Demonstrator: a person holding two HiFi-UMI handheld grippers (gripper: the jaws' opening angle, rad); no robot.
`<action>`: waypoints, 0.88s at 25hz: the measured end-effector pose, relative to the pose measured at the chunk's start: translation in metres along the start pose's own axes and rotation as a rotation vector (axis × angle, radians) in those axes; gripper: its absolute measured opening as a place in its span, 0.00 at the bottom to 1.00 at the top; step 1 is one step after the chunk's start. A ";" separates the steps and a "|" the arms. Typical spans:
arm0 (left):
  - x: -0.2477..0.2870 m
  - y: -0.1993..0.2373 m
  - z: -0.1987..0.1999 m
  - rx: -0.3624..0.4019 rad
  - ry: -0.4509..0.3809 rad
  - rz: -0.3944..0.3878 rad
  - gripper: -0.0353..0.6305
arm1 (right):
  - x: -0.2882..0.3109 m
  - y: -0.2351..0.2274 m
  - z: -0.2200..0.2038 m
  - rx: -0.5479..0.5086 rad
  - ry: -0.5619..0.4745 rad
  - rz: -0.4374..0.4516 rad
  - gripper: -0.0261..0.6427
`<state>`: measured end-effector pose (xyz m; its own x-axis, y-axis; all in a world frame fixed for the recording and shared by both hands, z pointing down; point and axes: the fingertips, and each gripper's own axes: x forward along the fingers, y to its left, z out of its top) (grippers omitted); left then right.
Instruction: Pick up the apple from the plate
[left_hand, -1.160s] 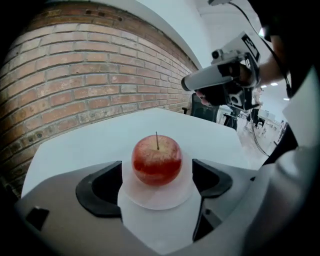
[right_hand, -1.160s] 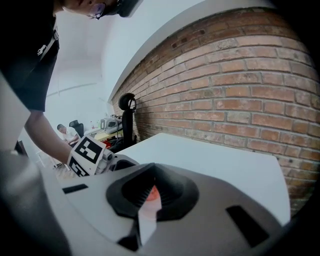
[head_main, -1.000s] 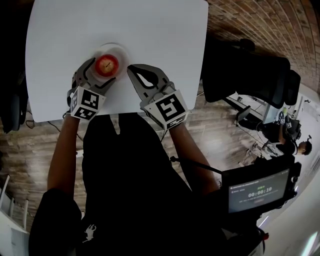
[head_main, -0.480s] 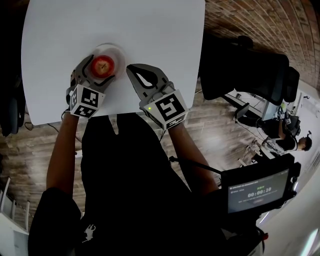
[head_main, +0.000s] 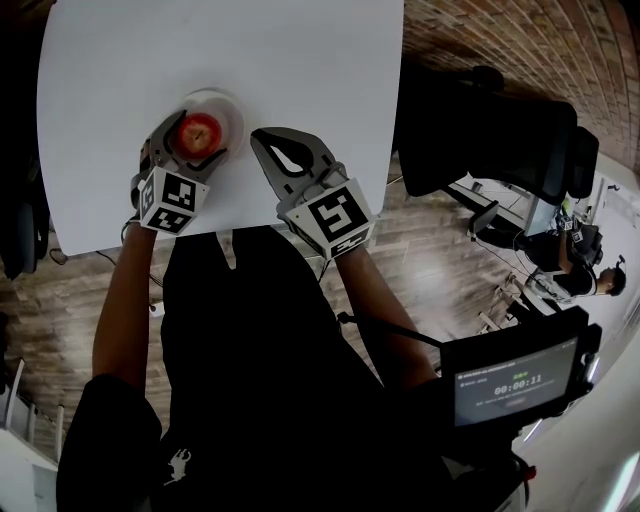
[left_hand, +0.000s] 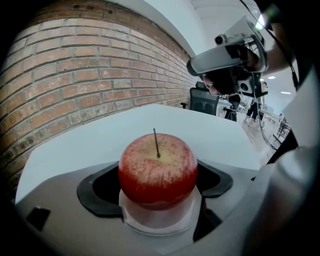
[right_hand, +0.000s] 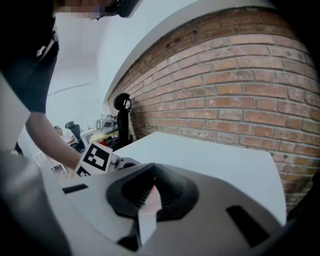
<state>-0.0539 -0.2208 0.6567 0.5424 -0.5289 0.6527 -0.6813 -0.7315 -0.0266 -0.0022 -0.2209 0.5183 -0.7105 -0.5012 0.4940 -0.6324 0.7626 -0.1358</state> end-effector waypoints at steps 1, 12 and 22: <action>0.000 0.001 0.000 -0.001 -0.001 0.001 0.72 | 0.000 0.000 0.000 0.001 -0.001 -0.001 0.05; -0.004 0.004 0.014 -0.010 -0.020 0.007 0.68 | -0.006 -0.005 0.007 -0.006 -0.021 -0.002 0.05; -0.024 0.004 0.042 -0.006 -0.042 0.021 0.68 | -0.016 -0.005 0.033 -0.027 -0.079 -0.008 0.05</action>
<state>-0.0487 -0.2292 0.6094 0.5477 -0.5617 0.6201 -0.6959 -0.7173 -0.0351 0.0022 -0.2308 0.4826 -0.7281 -0.5371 0.4259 -0.6305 0.7685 -0.1088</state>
